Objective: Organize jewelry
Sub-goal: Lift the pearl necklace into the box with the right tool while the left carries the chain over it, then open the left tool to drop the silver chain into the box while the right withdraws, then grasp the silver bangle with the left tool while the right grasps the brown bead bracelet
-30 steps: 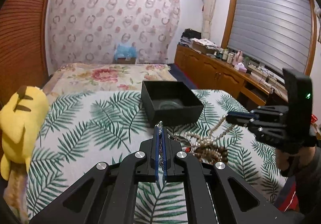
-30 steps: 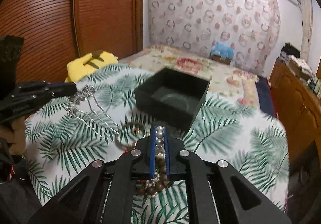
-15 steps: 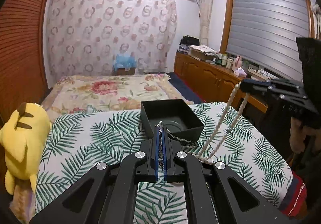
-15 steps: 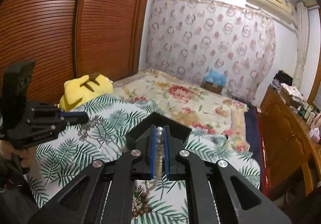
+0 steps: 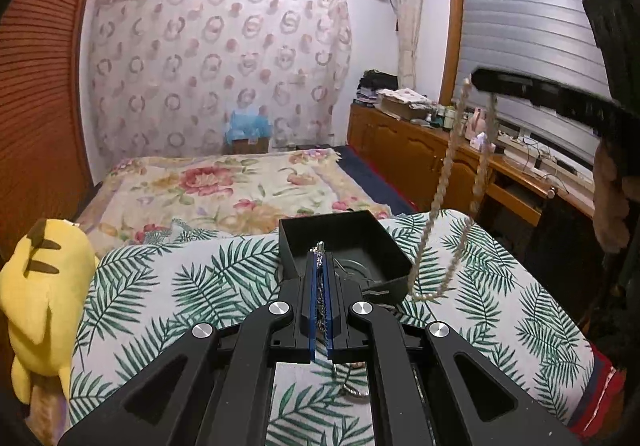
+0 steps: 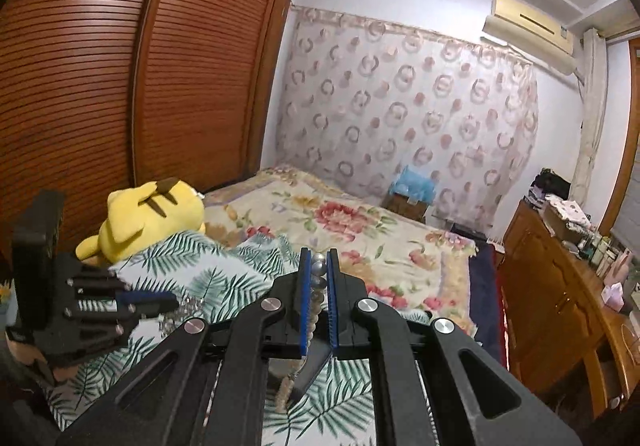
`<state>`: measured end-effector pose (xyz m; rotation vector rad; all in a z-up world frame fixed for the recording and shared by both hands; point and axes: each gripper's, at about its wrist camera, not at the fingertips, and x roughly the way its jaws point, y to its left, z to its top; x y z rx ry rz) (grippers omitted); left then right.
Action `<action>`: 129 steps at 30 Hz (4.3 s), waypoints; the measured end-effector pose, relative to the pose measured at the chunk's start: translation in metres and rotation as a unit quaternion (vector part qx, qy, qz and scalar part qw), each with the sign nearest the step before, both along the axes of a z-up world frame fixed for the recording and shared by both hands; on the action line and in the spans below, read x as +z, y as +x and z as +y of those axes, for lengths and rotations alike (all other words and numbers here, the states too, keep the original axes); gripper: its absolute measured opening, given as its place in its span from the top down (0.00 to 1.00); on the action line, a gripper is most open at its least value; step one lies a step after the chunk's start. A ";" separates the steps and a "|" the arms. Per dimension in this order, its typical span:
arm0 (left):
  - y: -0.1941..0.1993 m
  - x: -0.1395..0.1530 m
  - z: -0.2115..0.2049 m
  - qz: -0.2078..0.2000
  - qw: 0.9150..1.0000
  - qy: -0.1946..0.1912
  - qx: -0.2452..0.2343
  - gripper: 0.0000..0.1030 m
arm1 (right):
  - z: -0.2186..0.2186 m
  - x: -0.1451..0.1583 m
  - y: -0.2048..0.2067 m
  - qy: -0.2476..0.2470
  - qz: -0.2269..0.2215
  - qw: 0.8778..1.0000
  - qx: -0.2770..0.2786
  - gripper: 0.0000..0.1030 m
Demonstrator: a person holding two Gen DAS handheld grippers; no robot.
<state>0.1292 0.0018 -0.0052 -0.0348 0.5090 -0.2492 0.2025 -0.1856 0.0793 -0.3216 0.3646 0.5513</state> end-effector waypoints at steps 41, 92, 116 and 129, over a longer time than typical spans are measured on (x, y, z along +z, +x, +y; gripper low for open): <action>0.107 -0.038 -0.036 0.055 0.998 0.036 0.002 0.98 | -0.011 -0.132 0.065 -0.006 0.160 0.987 -0.021 0.77; 0.010 -0.089 -0.046 0.122 0.988 0.070 -0.065 0.50 | -0.035 -0.221 -0.014 -0.046 0.230 0.972 0.006 0.81; 0.029 -0.106 -0.061 0.163 0.980 0.081 -0.077 0.35 | -0.034 -0.221 -0.016 -0.051 0.225 0.973 0.004 0.81; 0.003 -0.088 -0.055 0.129 0.987 0.068 -0.072 0.46 | -0.034 -0.221 -0.015 -0.051 0.225 0.973 0.004 0.81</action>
